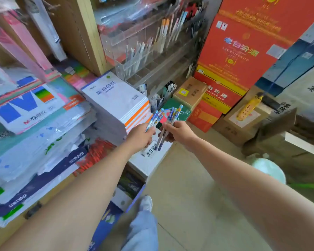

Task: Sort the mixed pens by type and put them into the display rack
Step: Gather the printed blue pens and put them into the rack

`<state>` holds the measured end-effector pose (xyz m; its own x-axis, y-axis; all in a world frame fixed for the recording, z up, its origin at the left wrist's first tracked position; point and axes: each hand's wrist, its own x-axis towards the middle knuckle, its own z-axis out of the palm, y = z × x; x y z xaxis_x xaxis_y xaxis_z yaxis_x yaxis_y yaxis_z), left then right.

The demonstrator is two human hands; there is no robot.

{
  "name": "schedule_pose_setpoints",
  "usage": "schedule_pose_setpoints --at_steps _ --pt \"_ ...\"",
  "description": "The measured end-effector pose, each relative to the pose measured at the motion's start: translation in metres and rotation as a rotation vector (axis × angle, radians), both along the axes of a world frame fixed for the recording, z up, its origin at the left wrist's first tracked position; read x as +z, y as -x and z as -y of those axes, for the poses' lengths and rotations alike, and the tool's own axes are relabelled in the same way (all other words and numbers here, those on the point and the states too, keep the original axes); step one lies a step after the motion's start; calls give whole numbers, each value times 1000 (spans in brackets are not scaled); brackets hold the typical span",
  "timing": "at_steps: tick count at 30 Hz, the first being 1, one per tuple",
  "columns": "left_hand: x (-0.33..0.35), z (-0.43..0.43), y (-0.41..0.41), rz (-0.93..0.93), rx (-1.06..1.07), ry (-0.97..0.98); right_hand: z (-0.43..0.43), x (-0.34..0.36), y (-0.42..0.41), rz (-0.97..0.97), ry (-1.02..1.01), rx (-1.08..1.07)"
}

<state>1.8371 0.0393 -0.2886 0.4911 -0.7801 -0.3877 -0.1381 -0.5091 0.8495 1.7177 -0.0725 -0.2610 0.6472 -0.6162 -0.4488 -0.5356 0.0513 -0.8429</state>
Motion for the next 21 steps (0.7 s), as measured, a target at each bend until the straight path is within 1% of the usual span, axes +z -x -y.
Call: schedule_pose_setpoints --at_steps 2,5,9,13,17,21 --pt "2 31 -12 11 -19 -1 31 1 -11 -18 14 -11" --pt "11 78 -28 78 -55 -28 78 1 -28 -42 27 -34" --pt "17 139 -50 84 -6 -35 143 1 -51 -56 33 13" --pt "22 205 -69 148 27 -59 217 11 -72 -46 60 41" --pt "21 272 -81 141 141 -36 296 7 -98 -35 113 105" --pt "21 327 -92 102 287 -3 355 5 -122 22 5 156"
